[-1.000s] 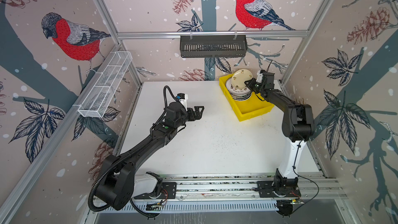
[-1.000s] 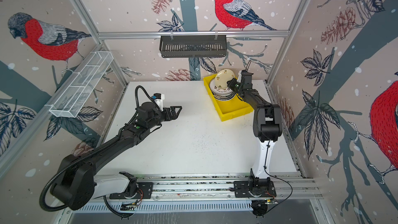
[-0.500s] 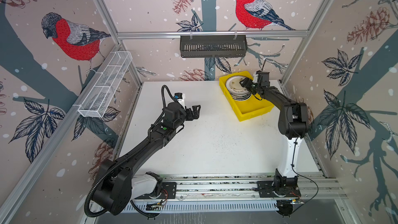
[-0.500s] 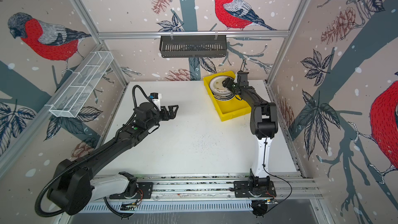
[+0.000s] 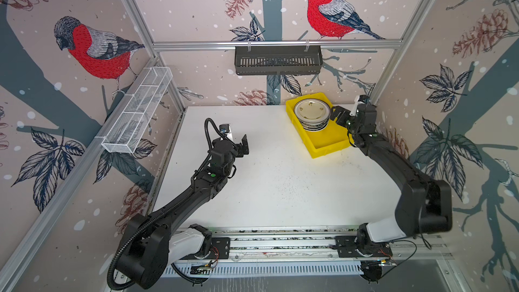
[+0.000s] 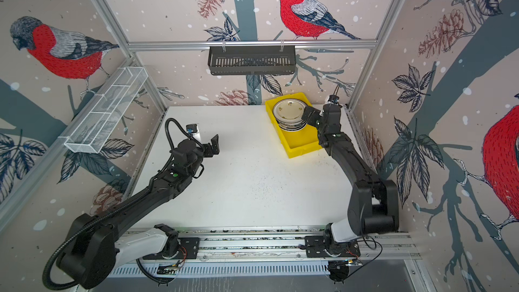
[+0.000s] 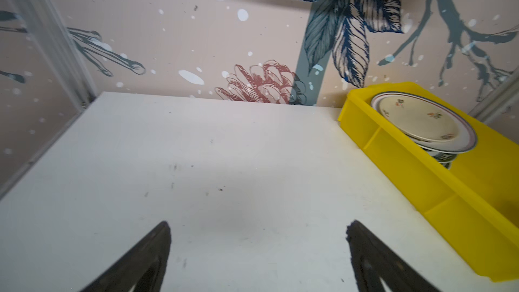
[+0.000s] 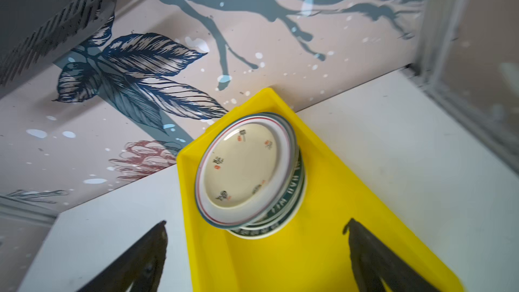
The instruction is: Place the plates into the plastic bin on the countertop
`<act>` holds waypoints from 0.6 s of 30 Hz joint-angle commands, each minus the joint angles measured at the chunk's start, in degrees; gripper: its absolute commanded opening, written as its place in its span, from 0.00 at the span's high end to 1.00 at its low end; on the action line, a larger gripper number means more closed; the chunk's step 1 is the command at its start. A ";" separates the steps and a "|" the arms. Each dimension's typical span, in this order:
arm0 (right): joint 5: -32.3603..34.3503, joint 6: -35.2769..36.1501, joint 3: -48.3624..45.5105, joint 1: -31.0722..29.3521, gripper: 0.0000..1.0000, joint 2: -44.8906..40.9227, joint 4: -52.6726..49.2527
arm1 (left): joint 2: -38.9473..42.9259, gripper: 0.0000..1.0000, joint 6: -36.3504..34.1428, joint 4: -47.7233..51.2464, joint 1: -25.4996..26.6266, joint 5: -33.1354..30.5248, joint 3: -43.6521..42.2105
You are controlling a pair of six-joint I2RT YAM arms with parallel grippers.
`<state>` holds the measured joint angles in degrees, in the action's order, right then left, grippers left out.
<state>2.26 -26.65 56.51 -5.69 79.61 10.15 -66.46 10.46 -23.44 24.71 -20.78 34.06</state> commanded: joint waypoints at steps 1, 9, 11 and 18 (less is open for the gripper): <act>15.40 7.85 -10.95 -0.24 0.00 -9.02 15.95 | 0.17 0.03 -9.36 -16.16 -0.89 -12.25 -4.60; 27.97 16.42 -33.93 2.13 0.00 -20.66 31.68 | -9.18 0.03 -16.67 -41.76 -8.93 -6.54 -16.35; 28.42 16.01 -37.02 2.35 0.00 -20.57 33.33 | -10.82 0.03 -17.18 -43.10 -9.67 -6.36 -17.00; 23.82 12.95 -46.15 5.97 0.00 -17.82 42.07 | -6.81 0.03 -18.06 -45.66 -11.54 3.28 -21.63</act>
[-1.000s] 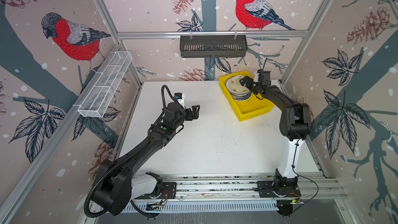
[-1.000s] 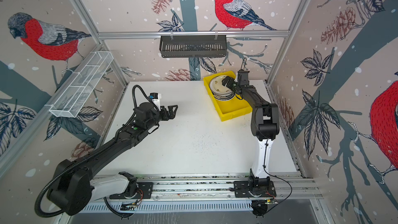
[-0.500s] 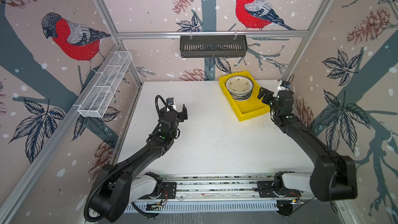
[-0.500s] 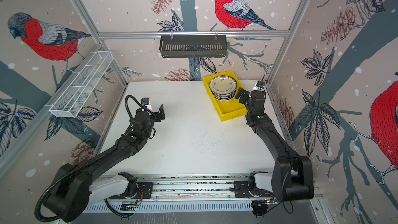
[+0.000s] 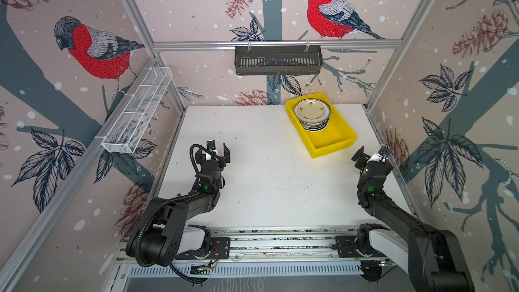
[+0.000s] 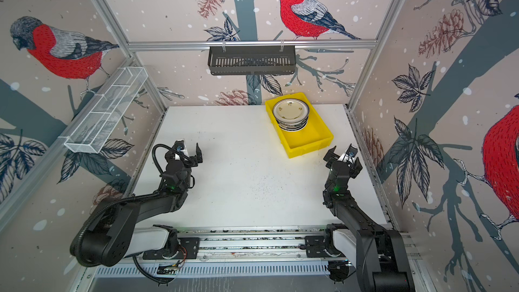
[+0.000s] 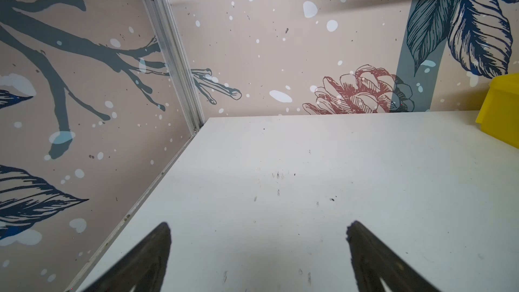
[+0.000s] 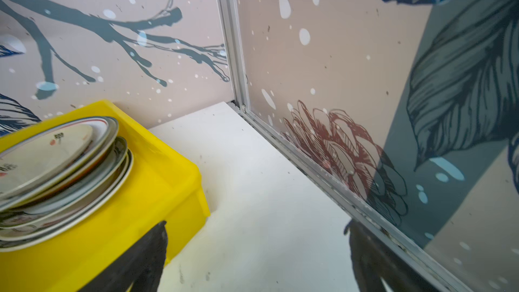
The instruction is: Place the plates into the plastic bin on the countertop
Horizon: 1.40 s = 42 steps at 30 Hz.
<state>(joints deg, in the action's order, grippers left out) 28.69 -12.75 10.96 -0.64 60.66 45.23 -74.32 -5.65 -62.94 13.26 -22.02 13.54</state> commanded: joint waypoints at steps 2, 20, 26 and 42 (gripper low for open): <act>-1.59 -1.17 -0.09 1.76 0.00 2.89 6.96 | 3.18 0.03 -2.73 -6.84 -0.16 8.65 -3.23; -14.70 1.44 3.54 3.15 0.00 18.71 15.06 | -8.38 0.03 2.55 -16.14 -9.69 17.74 -5.70; -19.61 6.00 -0.41 1.34 0.00 25.78 29.87 | -13.12 0.03 4.34 -15.27 -10.38 15.81 -3.33; -14.54 6.67 1.78 -0.94 0.00 25.18 24.51 | -14.88 0.02 5.96 -11.73 -11.10 12.73 0.01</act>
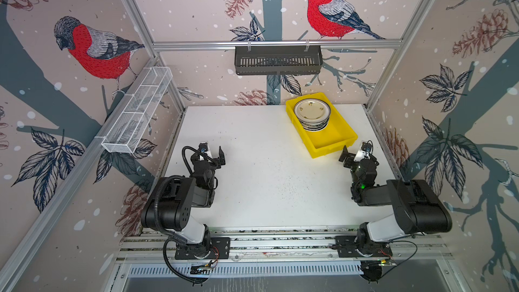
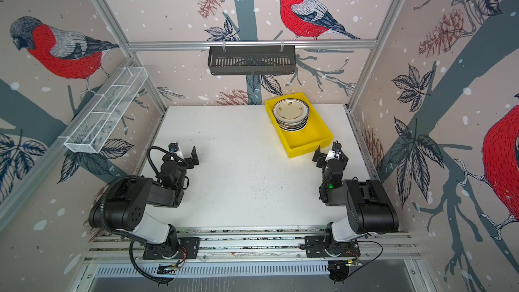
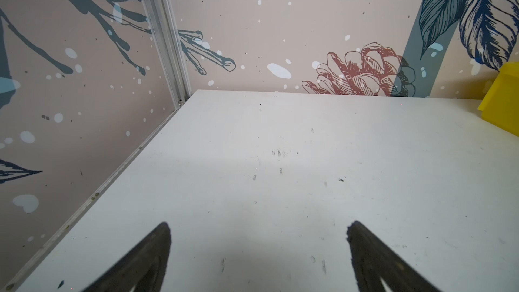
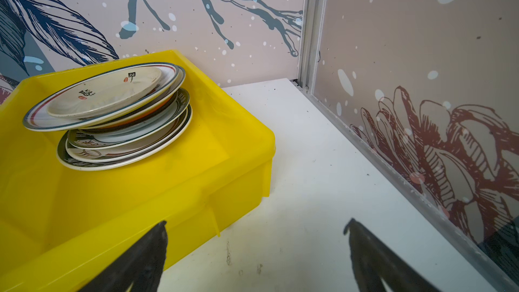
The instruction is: Place the plates into the plastic bin on the countertop
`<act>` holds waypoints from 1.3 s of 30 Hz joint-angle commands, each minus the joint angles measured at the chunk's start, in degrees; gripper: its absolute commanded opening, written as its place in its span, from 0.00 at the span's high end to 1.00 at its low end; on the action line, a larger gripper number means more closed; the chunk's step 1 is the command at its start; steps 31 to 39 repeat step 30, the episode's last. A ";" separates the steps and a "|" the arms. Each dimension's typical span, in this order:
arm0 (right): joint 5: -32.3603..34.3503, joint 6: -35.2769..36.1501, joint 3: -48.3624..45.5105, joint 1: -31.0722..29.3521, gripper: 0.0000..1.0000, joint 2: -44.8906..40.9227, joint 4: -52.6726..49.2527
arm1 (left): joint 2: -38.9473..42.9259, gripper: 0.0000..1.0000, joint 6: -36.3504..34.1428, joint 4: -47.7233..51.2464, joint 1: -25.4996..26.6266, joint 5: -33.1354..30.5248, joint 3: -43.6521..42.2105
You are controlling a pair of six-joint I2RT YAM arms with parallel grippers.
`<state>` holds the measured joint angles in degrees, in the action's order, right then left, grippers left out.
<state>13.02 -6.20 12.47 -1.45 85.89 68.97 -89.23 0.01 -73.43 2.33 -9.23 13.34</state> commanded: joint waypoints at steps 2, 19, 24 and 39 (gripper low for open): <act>1.13 0.09 0.29 -0.13 0.00 -0.09 0.84 | 0.02 0.02 0.23 -1.28 -0.14 -0.10 0.13; 1.10 0.12 0.28 -0.08 0.00 -0.06 0.82 | -0.06 0.02 0.01 -1.51 0.07 -0.58 0.19; 1.13 0.12 0.27 -0.13 0.00 -0.08 0.82 | -0.07 0.02 -0.01 -1.46 0.05 -0.55 0.19; 1.13 0.13 0.35 -0.13 0.00 -0.04 0.82 | 0.04 0.02 -0.01 -1.50 0.13 -0.69 0.10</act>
